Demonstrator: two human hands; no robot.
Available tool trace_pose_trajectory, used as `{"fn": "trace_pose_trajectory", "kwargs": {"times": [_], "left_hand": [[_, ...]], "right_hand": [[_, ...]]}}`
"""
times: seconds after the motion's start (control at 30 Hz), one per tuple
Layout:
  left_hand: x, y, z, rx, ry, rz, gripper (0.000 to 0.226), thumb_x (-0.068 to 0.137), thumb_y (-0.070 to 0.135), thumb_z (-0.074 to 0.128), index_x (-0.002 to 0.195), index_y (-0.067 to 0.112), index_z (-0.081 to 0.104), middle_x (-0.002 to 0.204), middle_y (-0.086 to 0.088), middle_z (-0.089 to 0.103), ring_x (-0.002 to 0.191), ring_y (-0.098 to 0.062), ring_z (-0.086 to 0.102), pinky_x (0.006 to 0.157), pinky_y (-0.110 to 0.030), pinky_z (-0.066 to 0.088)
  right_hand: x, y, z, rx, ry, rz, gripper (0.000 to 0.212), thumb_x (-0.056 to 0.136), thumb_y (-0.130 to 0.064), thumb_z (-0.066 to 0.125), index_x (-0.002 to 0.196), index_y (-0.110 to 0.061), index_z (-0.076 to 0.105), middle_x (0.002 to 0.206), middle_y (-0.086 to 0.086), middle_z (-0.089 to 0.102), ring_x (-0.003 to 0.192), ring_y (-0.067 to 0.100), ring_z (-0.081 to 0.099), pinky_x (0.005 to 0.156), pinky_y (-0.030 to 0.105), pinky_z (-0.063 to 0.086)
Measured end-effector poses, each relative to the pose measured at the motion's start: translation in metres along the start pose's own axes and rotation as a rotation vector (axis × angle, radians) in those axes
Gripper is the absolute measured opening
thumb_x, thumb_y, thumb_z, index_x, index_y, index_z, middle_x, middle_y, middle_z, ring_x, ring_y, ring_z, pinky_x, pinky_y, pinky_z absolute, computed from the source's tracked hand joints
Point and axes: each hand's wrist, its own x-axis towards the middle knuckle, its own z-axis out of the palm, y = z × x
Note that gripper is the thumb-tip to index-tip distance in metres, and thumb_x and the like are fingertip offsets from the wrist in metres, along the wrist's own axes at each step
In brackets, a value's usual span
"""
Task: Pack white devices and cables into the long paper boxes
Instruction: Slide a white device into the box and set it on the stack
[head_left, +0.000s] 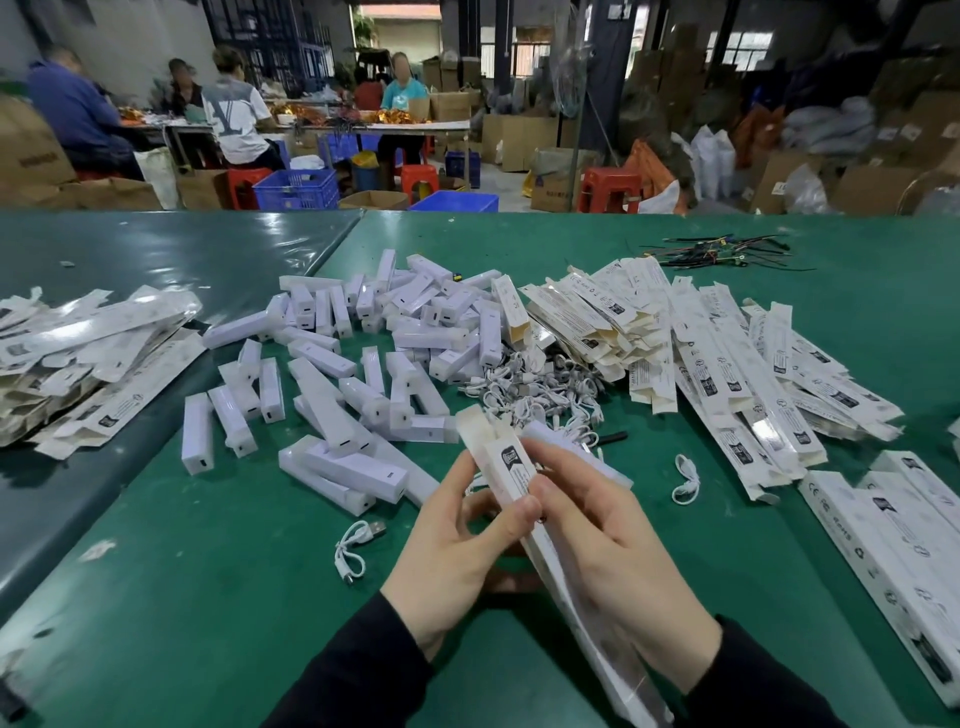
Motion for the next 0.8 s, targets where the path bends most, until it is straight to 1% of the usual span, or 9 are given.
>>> {"fn": "trace_pose_trajectory", "kwargs": {"times": [0.07,0.13,0.17,0.27,0.33,0.4,0.5,0.7,0.8], "left_hand": [[0.0,-0.001,0.001,-0.005,0.01,-0.003,0.051,0.071,0.032,0.08,0.117,0.034,0.061,0.11,-0.02,0.067,0.084,-0.025,0.07,0.057,-0.035,0.057],[0.001,-0.002,0.002,-0.018,0.005,0.007,0.051,0.074,0.026,0.074,0.122,0.028,0.057,0.107,-0.017,0.07,0.083,-0.026,0.071,0.057,-0.033,0.057],[0.001,-0.003,0.002,-0.021,-0.001,0.013,0.052,0.075,0.024,0.071,0.124,0.027,0.055,0.105,-0.016,0.071,0.083,-0.027,0.072,0.059,-0.033,0.058],[-0.001,-0.002,0.004,-0.018,0.011,0.041,0.067,0.073,0.022,0.07,0.13,0.039,0.039,0.098,-0.014,0.074,0.08,-0.024,0.072,0.058,-0.031,0.056],[-0.003,0.0,0.005,0.016,0.032,0.075,0.069,0.077,0.023,0.073,0.128,0.048,0.033,0.095,-0.015,0.074,0.073,-0.02,0.07,0.053,-0.026,0.053],[-0.004,0.001,0.004,0.066,0.042,0.102,0.06,0.082,0.023,0.074,0.122,0.049,0.038,0.092,-0.017,0.074,0.064,-0.018,0.066,0.048,-0.023,0.049],[-0.003,0.002,0.001,0.12,0.028,0.092,0.046,0.079,0.024,0.069,0.118,0.038,0.05,0.09,-0.016,0.074,0.063,-0.017,0.063,0.048,-0.023,0.047],[-0.004,0.006,0.001,0.117,-0.032,0.062,0.05,0.077,0.02,0.073,0.123,0.025,0.054,0.092,-0.013,0.072,0.06,-0.016,0.066,0.046,-0.021,0.049],[-0.004,0.009,-0.001,0.127,-0.051,0.048,0.049,0.078,0.018,0.073,0.123,0.023,0.054,0.093,-0.01,0.071,0.062,-0.018,0.067,0.045,-0.024,0.05]], "right_hand": [[0.0,-0.003,0.0,-0.024,-0.004,-0.01,0.035,0.099,-0.01,0.049,0.127,-0.03,0.059,0.109,-0.006,0.074,0.104,0.01,0.068,0.083,0.014,0.05],[0.0,-0.005,-0.003,0.005,-0.005,0.002,0.037,0.099,-0.009,0.05,0.129,-0.03,0.057,0.102,0.005,0.074,0.098,0.016,0.07,0.081,0.018,0.052],[0.0,-0.007,-0.005,0.028,-0.005,0.017,0.038,0.098,-0.008,0.051,0.128,-0.031,0.056,0.099,0.007,0.074,0.095,0.017,0.07,0.08,0.019,0.052],[0.001,-0.012,-0.011,0.025,-0.013,0.044,0.038,0.096,-0.007,0.054,0.126,-0.031,0.057,0.089,0.002,0.071,0.086,0.012,0.069,0.077,0.018,0.052],[0.002,-0.015,-0.014,-0.037,-0.016,0.037,0.037,0.096,-0.007,0.055,0.125,-0.03,0.058,0.094,0.01,0.07,0.088,0.014,0.067,0.081,0.019,0.051],[0.003,-0.015,-0.015,-0.097,-0.023,0.029,0.036,0.096,-0.006,0.055,0.125,-0.027,0.059,0.101,0.014,0.07,0.093,0.018,0.066,0.087,0.022,0.051],[0.005,-0.014,-0.018,-0.112,-0.042,0.042,0.036,0.095,-0.003,0.055,0.125,-0.023,0.059,0.103,0.016,0.07,0.093,0.017,0.064,0.09,0.025,0.049],[0.006,-0.017,-0.024,-0.119,-0.09,0.053,0.028,0.095,0.0,0.054,0.117,-0.018,0.059,0.099,0.016,0.07,0.084,0.009,0.06,0.075,0.01,0.042],[0.006,-0.019,-0.025,-0.103,-0.12,0.046,0.032,0.084,-0.012,0.054,0.116,-0.013,0.056,0.099,0.017,0.07,0.083,0.008,0.06,0.075,0.01,0.042]]}}
